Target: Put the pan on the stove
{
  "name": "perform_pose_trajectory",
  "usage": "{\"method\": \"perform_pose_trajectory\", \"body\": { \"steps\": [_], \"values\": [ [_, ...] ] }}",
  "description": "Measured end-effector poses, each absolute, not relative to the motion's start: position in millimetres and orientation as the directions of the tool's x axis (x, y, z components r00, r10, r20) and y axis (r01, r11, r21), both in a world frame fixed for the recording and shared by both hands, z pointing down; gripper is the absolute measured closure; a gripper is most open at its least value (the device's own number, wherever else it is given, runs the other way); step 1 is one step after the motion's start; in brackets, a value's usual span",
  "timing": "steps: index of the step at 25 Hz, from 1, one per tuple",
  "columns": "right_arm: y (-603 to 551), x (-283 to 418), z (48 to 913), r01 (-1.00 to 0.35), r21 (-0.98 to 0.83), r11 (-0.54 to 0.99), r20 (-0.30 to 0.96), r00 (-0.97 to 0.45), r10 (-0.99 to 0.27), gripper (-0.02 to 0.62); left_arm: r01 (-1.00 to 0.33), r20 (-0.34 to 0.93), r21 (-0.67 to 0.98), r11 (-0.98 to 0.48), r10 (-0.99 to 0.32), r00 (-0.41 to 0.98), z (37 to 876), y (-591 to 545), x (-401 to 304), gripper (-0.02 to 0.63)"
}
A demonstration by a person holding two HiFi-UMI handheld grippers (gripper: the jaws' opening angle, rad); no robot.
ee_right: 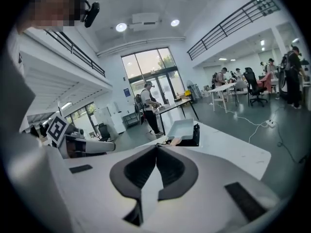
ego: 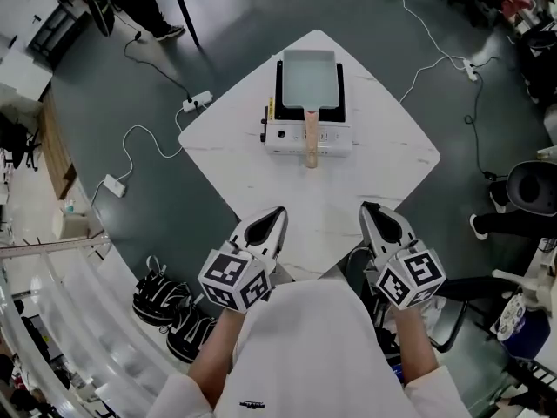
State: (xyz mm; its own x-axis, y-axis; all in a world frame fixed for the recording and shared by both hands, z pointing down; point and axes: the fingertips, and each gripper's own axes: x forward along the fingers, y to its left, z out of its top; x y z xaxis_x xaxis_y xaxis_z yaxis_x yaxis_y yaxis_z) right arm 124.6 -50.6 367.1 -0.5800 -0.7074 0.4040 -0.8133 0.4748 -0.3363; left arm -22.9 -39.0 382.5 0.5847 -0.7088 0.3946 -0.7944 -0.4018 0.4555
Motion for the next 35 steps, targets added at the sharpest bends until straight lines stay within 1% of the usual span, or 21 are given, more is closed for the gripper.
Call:
{"method": "perform_pose_trajectory", "body": {
  "steps": [7,16,23,27,31,35],
  "values": [
    [-36,123,348,-0.797,-0.329,0.507,0.383,-0.603,-0.7,0.591,-0.773,0.371,0.46,-0.438,-0.696,0.615,368,-14,-3,0.606],
    [-24,120,345,-0.79,-0.326,0.519,0.382,-0.612,-0.692,0.591,-0.773,0.352,0.424,-0.471,-0.701,0.62,355,-2,-3,0.606],
    [-15,114,346,-0.771,-0.34,0.539,0.39,-0.637,-0.665,0.591,-0.774,0.337,0.423,-0.472,-0.711,0.618,351,1,-3,0.606],
    [-11,114,344,-0.775,-0.34,0.533,0.385,-0.632,-0.673,0.591,-0.769,0.328,0.432,-0.471,-0.712,0.621,351,2,-2,0.606],
    [-9,110,343,-0.768,-0.408,0.494,0.349,-0.631,-0.693,0.591,-0.767,0.322,0.438,-0.47,-0.714,0.621,352,4,-3,0.606],
    [-3,106,346,-0.772,-0.382,0.508,0.351,-0.63,-0.693,0.591,-0.764,0.321,0.448,-0.464,-0.714,0.622,355,10,-2,0.606]
  ]
}}
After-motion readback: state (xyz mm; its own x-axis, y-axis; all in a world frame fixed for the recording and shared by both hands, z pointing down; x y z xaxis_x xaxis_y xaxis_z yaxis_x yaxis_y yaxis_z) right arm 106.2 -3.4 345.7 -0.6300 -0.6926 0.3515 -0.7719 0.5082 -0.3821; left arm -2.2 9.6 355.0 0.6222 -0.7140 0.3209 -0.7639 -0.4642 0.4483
